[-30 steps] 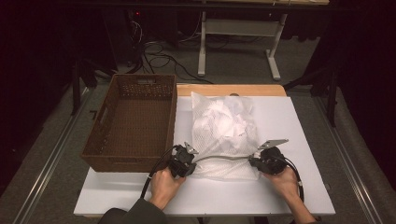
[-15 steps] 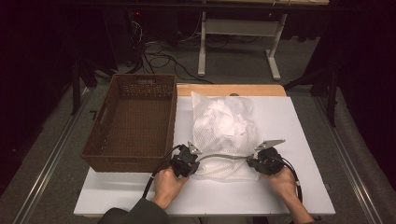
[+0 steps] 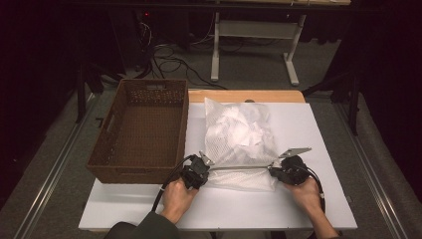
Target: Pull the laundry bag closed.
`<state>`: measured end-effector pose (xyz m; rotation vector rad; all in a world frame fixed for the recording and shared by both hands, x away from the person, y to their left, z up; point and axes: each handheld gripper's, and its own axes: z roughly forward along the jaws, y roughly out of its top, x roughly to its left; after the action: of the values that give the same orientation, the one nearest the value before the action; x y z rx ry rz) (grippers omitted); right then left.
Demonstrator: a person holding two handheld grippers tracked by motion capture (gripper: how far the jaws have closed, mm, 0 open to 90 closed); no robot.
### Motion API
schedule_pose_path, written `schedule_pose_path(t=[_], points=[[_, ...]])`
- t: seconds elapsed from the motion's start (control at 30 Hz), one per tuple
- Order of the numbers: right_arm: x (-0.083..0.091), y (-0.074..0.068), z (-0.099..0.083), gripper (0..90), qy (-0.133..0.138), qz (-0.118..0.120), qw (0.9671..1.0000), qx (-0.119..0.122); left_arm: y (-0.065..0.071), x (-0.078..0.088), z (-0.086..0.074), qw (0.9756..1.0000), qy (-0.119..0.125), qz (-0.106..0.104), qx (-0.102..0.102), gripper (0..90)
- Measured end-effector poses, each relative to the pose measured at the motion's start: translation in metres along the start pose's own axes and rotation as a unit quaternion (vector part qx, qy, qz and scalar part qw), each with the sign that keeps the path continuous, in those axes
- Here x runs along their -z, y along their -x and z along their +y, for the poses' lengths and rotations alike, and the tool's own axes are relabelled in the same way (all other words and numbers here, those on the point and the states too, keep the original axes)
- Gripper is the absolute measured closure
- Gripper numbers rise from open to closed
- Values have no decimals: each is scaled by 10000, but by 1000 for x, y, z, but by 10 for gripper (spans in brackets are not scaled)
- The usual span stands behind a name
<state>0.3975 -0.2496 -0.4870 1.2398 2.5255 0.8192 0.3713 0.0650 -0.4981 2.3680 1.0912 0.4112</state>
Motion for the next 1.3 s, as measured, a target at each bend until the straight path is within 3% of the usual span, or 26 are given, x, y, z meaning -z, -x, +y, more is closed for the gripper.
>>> schedule_pose_path(t=[0.13, 0.23, 0.33, 0.7, 1.1, 1.2, 1.3], points=[[4, 4, -1, 872, 54, -57, 10000, -44, 0, -1, 0, 10000, -26, 33, 9, 871], [8, 11, -3, 873, 48, -311, 9994, -136, -1, 0, -1, 10000, -38, 33, 31, 871], [11, 18, -6, 873, 113, -276, 9991, -298, 0, -1, -1, 10000, -38, 7, 29, 870], [12, 24, -7, 872, 82, -308, 9987, -409, -2, -1, -2, 10000, -30, -44, 29, 870], [10, 24, -9, 864, -20, -512, 9979, -388, 0, -1, -2, 10000, 15, -46, -47, 859], [9, 23, -9, 835, 0, -501, 9981, -372, -1, 0, -2, 10000, 31, -80, -20, 836], [9, 23, -10, 714, 7, -591, 9973, -427, -3, 1, -2, 9997, 53, -225, 72, 754]])
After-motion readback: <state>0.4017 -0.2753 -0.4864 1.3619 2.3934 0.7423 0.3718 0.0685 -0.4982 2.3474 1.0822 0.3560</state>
